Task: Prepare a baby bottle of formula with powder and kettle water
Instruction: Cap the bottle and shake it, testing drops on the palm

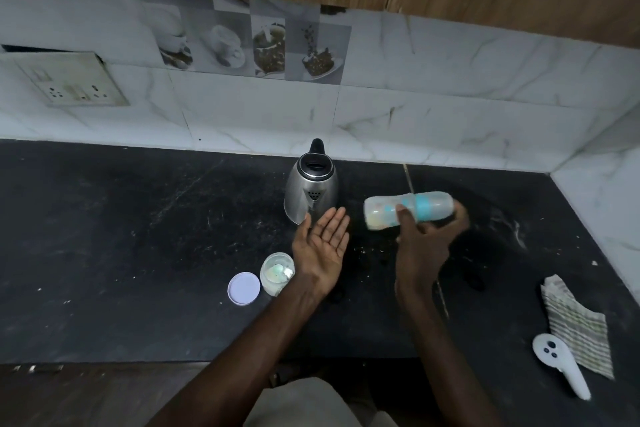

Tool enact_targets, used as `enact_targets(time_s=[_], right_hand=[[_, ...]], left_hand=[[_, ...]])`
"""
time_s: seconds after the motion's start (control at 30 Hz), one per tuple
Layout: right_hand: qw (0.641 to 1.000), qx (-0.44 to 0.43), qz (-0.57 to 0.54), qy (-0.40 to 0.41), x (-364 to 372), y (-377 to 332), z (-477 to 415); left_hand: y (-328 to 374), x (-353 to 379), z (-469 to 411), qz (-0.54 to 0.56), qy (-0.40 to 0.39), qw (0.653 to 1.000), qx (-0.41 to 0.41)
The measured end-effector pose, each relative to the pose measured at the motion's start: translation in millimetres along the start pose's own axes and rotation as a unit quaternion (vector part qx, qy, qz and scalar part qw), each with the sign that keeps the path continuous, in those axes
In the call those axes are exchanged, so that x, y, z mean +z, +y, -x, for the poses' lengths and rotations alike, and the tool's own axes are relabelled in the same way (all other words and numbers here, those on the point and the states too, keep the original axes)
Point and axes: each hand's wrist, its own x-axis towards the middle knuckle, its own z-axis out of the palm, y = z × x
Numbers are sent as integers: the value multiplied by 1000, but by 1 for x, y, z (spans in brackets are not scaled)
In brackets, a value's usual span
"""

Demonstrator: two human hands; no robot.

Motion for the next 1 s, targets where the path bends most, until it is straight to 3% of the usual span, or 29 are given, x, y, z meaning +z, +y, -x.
enact_targets(time_s=[0.1, 0.13, 0.23, 0.27, 0.37, 0.4, 0.53, 0.67, 0.77, 0.9, 1.0], right_hand=[[982, 27, 111, -154, 7, 14, 19], [982, 22, 105, -158, 6, 14, 21], [1000, 19, -25, -4, -2, 7, 8], [999, 24, -34, 13, -2, 4, 8], [988, 54, 62, -128, 6, 18, 24], [987, 61, 56, -139, 6, 19, 26], [996, 58, -66, 11, 3, 12, 15], [988, 68, 30, -136, 12, 21, 34], [997, 62, -46, -23, 11, 21, 29], [988, 84, 55, -117, 21, 35, 50], [992, 109, 23, -60, 23, 31, 41]], left_hand=[[-5, -1, 0, 36, 7, 999, -14], [-6, -1, -1, 32, 8, 999, -14], [-2, 1, 1, -7, 0, 1000, -2], [-1, 0, 2, -3, -1, 1000, 0], [-2, -4, 4, 38, 18, 999, -9], [-3, -5, 4, 36, 23, 999, -8], [1, -8, 5, -11, 13, 1000, 1], [0, -9, 11, 19, 28, 999, -13], [5, -9, 8, -1, 19, 1000, 5], [6, -16, 6, 33, 26, 999, -7], [9, -19, -1, 41, 27, 999, 8]])
